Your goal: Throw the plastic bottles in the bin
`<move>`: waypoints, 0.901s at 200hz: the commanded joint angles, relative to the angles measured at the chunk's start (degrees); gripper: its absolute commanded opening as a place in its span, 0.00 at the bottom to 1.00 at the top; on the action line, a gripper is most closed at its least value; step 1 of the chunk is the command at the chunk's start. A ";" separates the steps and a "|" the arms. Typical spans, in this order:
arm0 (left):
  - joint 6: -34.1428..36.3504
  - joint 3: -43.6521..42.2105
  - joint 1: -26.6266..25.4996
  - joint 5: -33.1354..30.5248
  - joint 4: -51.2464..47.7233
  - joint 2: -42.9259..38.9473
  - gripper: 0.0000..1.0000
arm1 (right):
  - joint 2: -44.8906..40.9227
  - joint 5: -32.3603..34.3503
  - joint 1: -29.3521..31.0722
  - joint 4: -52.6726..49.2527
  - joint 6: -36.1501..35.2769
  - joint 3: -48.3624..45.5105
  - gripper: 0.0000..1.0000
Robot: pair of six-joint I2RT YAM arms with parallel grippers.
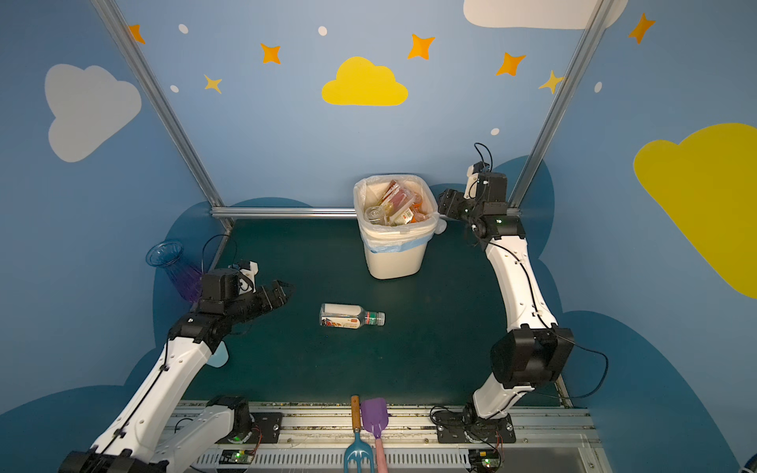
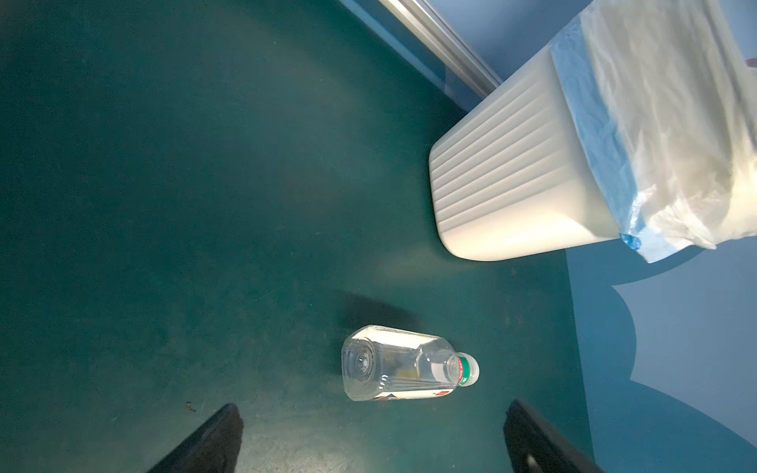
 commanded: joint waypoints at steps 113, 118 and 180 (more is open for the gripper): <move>-1.18 1.43 0.22 0.85 1.81 2.15 0.99 | 9.30 3.04 -7.34 1.12 -3.75 -9.79 0.83; -1.13 1.57 0.29 0.92 1.88 2.27 0.99 | 10.90 4.98 -7.62 0.50 -4.54 -8.68 0.84; 0.58 1.91 0.25 -1.20 0.90 3.64 1.00 | 33.79 18.96 -11.84 -14.44 -10.27 14.38 0.87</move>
